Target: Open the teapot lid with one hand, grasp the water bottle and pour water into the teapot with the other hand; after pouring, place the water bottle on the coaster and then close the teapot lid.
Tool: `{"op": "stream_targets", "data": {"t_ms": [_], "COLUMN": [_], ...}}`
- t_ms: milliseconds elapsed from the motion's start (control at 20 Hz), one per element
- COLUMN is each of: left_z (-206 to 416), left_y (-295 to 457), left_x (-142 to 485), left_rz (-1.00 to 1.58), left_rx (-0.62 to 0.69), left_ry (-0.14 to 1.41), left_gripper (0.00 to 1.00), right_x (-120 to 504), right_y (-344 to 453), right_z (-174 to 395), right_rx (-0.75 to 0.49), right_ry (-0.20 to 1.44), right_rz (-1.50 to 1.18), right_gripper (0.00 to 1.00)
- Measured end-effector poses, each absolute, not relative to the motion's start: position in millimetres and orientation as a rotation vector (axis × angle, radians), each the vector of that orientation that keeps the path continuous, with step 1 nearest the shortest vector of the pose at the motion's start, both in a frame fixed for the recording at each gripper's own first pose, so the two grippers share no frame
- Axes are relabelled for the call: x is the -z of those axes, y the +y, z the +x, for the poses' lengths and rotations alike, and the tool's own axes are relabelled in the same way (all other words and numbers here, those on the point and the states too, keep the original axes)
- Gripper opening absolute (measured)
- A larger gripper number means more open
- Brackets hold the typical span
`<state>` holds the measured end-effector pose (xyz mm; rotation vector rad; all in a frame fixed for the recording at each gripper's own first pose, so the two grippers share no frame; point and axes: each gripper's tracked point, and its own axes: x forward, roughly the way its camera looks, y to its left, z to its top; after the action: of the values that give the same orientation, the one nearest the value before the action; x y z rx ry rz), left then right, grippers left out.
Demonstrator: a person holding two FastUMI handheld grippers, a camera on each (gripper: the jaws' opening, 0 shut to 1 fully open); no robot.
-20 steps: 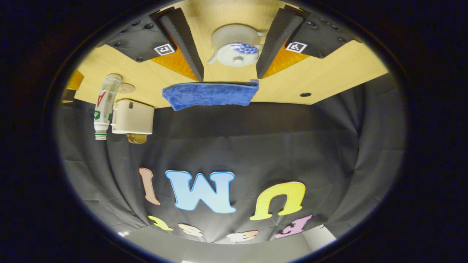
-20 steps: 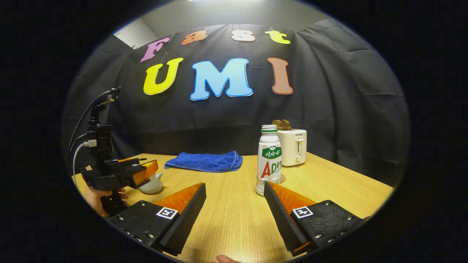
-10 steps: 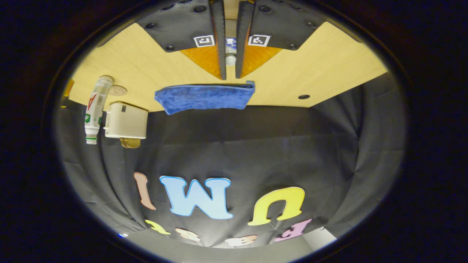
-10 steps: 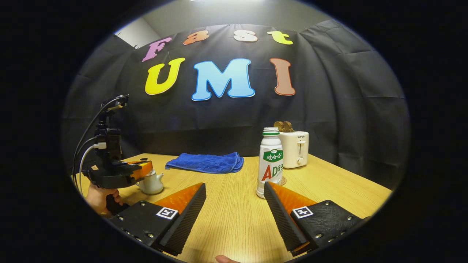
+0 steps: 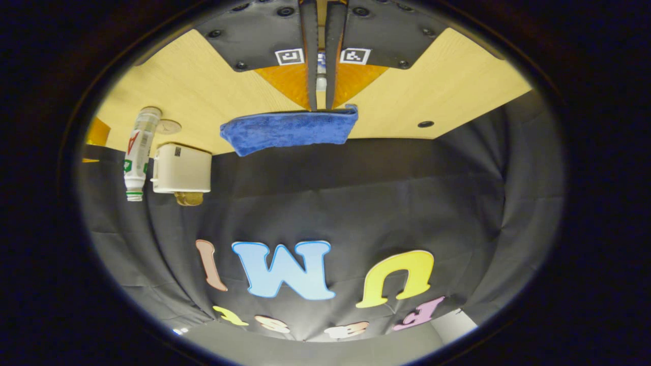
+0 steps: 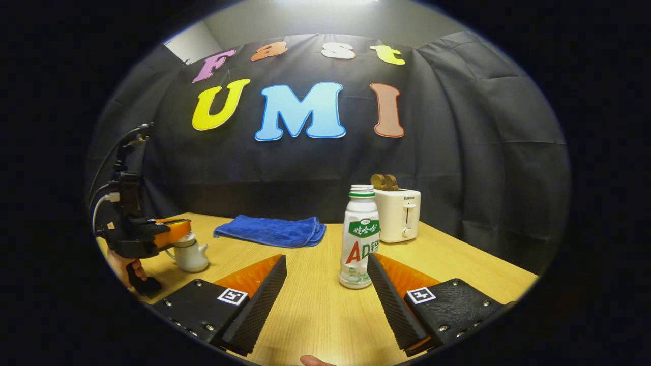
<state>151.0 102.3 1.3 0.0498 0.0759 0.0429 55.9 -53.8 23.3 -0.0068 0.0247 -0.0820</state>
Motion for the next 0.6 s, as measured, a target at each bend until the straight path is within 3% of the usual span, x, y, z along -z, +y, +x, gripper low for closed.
{"op": "stream_targets", "data": {"t_ms": [50,100,150,450,600], "left_z": [149,147,146,124,110], "left_y": [102,100,99,96,98], "left_x": [-6,-10,-13,-31,-38], "left_rz": [0.053,0.054,0.049,0.004,-0.008], "left_rx": [-0.040,-0.034,-0.027,0.004,0.005], "left_ry": [0.068,0.062,0.058,0.050,0.045], "left_gripper": [0.16,0.12,0.16,0.16,0.12], "right_x": [-26,-30,-32,-37,-26], "right_y": [-60,-70,-79,-101,-107], "right_z": [61,66,72,114,136], "right_rx": [0.093,0.116,0.138,0.173,0.195], "right_ry": [0.020,0.010,0.005,-0.001,0.038], "right_rz": [-0.016,-0.028,-0.043,-0.079,-0.105], "right_gripper": [0.98,0.98,0.98,0.98,0.98]}}
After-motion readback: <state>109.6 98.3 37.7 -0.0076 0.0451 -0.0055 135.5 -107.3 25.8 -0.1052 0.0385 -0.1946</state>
